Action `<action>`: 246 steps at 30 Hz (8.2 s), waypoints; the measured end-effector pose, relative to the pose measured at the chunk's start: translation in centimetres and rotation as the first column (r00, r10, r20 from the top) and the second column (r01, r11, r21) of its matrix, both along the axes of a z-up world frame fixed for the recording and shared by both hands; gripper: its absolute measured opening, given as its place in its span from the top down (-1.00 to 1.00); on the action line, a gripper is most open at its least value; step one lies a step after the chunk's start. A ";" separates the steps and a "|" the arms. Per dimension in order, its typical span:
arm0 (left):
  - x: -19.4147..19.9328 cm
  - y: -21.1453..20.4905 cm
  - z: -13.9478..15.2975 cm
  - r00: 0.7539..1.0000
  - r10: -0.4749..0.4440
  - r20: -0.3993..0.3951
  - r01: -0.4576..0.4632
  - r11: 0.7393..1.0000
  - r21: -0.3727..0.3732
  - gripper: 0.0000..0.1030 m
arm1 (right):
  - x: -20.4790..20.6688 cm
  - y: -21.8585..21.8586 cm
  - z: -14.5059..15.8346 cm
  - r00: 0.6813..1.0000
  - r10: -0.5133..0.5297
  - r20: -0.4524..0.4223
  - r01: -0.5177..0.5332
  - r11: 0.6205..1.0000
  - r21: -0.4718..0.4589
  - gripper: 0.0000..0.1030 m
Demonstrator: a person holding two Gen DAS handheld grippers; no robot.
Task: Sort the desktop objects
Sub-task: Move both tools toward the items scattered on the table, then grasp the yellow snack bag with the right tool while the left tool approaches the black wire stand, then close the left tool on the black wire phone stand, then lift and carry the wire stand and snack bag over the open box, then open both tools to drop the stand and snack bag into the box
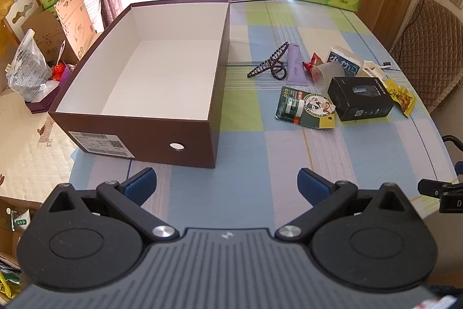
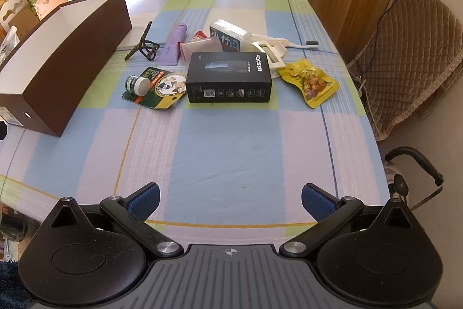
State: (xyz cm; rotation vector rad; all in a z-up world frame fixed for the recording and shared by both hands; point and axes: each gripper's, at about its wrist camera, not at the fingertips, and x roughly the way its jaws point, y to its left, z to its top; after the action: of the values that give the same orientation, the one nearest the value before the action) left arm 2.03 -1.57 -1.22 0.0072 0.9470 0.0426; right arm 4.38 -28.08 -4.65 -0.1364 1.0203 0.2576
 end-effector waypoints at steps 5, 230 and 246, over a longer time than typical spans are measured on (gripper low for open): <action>0.3 -0.2 0.0 1.000 0.009 -0.006 -0.009 1.000 -0.001 -0.98 | 0.6 -0.4 -0.1 1.000 0.016 -0.003 -0.016 1.000 -0.001 -0.97; 12.0 16.1 -6.7 0.994 0.083 0.065 -0.093 0.980 0.175 0.32 | 16.4 34.2 -6.9 0.530 0.846 -0.067 -0.842 0.534 0.084 -0.03; 11.3 17.1 -4.3 0.993 0.097 0.073 -0.105 0.986 0.129 -0.03 | 16.3 35.5 -6.0 0.501 0.863 -0.060 -0.860 0.505 0.078 -0.79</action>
State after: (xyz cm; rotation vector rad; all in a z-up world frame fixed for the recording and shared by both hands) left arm 13.33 15.56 -5.57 0.0800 0.8755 0.1984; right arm 20.64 7.43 -10.62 -0.6243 0.9625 1.2365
